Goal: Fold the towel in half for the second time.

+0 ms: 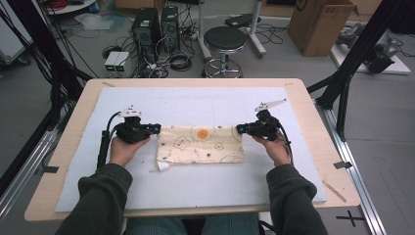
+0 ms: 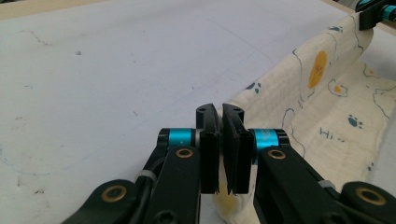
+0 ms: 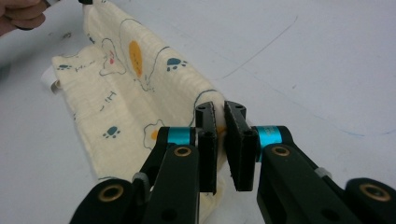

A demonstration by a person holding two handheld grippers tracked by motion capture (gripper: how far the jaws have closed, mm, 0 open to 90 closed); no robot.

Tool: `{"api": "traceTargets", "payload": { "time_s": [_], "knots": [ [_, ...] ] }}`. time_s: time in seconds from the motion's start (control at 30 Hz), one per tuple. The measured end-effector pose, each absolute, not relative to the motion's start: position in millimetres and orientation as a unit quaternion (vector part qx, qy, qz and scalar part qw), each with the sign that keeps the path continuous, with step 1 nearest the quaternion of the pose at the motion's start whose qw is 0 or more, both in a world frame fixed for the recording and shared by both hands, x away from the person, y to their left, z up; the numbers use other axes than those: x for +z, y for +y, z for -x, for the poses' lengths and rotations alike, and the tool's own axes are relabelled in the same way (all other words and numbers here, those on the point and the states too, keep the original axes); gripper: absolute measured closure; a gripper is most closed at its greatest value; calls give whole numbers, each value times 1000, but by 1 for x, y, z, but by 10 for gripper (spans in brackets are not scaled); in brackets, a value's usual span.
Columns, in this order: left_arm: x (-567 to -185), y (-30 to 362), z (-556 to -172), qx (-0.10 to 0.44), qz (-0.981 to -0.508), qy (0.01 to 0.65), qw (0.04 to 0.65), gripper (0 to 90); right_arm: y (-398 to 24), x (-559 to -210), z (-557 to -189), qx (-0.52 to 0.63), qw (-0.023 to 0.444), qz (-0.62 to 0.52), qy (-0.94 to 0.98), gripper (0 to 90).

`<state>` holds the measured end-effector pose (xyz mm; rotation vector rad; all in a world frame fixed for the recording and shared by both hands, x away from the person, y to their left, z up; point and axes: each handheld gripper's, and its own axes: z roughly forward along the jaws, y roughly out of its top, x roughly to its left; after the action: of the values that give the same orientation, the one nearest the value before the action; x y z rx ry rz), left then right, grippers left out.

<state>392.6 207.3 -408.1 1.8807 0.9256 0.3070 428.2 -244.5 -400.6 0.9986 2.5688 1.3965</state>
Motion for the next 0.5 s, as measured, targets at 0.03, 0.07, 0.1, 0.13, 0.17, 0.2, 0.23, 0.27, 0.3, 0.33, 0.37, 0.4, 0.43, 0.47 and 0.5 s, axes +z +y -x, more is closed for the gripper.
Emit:
{"api": "traceTargets", "payload": {
  "time_s": [0.03,0.07,0.1,0.13,0.17,0.2,0.23,0.27,0.3,0.33,0.37,0.4,0.43,0.47,0.5],
  "knots": [
    [-407,208,-392,127,-774,381,490,851,-244,-400,-427,452,25,-321,832,836],
    [-407,208,-391,127,-774,379,491,851,-244,-399,-426,452,23,-320,832,836],
    [-407,209,-389,128,-773,378,492,851,-245,-399,-425,454,23,-319,832,836],
    [-408,209,-389,129,-771,380,494,851,-245,-399,-423,456,24,-317,832,836],
    [-408,210,-387,128,-772,379,495,851,-245,-400,-423,457,24,-315,831,836],
    [-409,210,-386,126,-771,379,495,851,-246,-401,-422,458,24,-314,831,836],
    [-411,210,-385,124,-771,379,497,851,-246,-402,-421,459,23,-315,831,836],
    [-412,210,-384,125,-770,378,498,851,-247,-403,-420,459,19,-315,831,836],
    [-412,210,-383,125,-770,378,498,851,-246,-404,-419,458,21,-314,831,836],
    [-413,210,-382,124,-771,376,499,851,-246,-405,-418,458,21,-313,832,836],
    [-413,210,-381,124,-771,375,500,851,-246,-405,-417,458,20,-312,832,836],
    [-413,210,-380,125,-772,373,500,850,-246,-405,-417,458,21,-312,832,835],
    [-413,211,-379,124,-774,370,499,850,-246,-405,-416,459,20,-313,831,835],
    [-412,210,-378,124,-774,370,499,850,-247,-406,-415,462,22,-311,830,835],
    [-412,210,-377,125,-776,367,498,849,-247,-406,-415,462,22,-307,832,835]
  ]
}}
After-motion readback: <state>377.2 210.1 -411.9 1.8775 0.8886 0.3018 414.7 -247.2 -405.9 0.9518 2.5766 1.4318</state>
